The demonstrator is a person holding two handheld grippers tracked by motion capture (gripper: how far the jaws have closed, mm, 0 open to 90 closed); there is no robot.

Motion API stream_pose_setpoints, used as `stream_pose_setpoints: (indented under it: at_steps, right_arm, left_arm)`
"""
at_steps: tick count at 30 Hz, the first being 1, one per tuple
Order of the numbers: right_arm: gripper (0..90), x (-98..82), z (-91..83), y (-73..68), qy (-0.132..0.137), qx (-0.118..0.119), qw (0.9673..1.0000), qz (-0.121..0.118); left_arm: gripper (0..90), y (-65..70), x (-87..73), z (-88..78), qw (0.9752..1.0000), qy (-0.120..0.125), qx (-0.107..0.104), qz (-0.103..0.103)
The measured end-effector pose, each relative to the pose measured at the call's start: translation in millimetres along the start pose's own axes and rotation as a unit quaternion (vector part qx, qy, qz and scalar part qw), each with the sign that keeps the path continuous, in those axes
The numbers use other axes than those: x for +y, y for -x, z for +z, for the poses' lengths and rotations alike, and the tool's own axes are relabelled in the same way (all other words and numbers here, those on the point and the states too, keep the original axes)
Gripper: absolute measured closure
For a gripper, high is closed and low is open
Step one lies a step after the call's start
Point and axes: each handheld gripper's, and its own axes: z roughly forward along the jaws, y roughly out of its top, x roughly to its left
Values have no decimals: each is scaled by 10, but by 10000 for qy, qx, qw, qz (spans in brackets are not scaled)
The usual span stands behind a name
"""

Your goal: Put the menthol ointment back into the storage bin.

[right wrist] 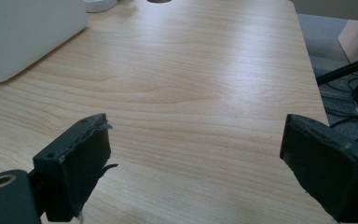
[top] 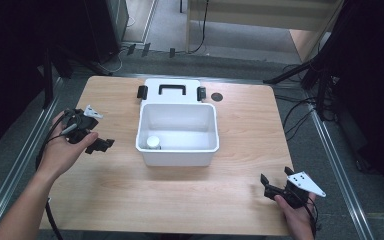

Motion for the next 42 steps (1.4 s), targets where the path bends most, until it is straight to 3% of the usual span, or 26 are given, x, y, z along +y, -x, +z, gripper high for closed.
stream_pose_setpoints:
  at_steps: [6,10,11,14,15,16,17,20,21,22,23,24,25,26,32,33,36,40,41,42]
  right_arm:
    - [87,0,-1,0,11,5,10000,-10]
    - [87,-1,-1,2,13,-1,10000,-2]
    - [87,-1,-2,1,13,0,10000,-2]
    - [87,-1,-1,0,12,-1,10000,-7]
    - [87,-1,-1,0,12,-1,10000,-7]
    - [87,-1,-3,-2,19,3,10000,-8]
    - [87,-2,-4,-1,24,4,10000,-9]
    - [87,-2,-3,-2,16,10,10000,-4]
    - [87,-2,-3,-2,16,10,10000,-4]
    - [87,-2,-3,-4,19,4,10000,-17]
    - [87,-2,-3,-4,19,4,10000,-17]
    - [87,-2,-3,-5,13,4,10000,-6]
    - [87,-2,-3,-5,13,4,10000,-6]
    - [87,-1,-1,-5,7,3,10000,-11]
    - [87,0,1,-8,-6,-11,10000,-23]
    - [87,-1,1,-9,-3,-17,10000,-24]
    - [87,0,2,-6,-10,-21,10000,-15]
    - [87,-1,0,-6,-5,-20,10000,-8]
    - [87,-1,0,-6,-5,-20,10000,-8]
    - [87,-1,0,-6,-4,-12,10000,-11]
  left_arm:
    - [73,-18,-204,29,9991,327,-12,-276]
    - [72,-35,-404,23,9948,823,-144,-587]
    - [72,-35,-404,23,9948,823,-144,-587]
    - [72,-34,-579,7,9892,1250,-57,-760]
    - [72,-34,-579,7,9892,1250,-57,-760]
    - [72,-36,-684,0,9838,1548,-14,-902]
    - [72,-40,-739,1,9812,1655,-25,-990]
    - [72,-57,-896,16,9751,1843,104,-1226]
    - [72,-57,-896,16,9751,1843,104,-1226]
    - [72,-63,-992,16,9714,1955,197,-1330]
    - [72,-63,-992,16,9714,1955,197,-1330]
    - [72,-62,-1079,14,9683,2057,265,-1395]
    - [72,-62,-1079,14,9683,2057,265,-1395]
    - [72,-44,-1163,13,9662,2126,359,-1412]
    - [73,1,-1361,44,9626,2214,537,-1464]
    - [72,6,-1428,59,9622,2224,471,-1502]
    - [73,33,-1539,86,9626,2180,475,-1540]
    - [76,54,-1684,66,9584,2267,560,-1639]
    - [80,54,-1684,66,9584,2267,560,-1639]
    - [80,50,-1744,33,9562,2315,621,-1682]
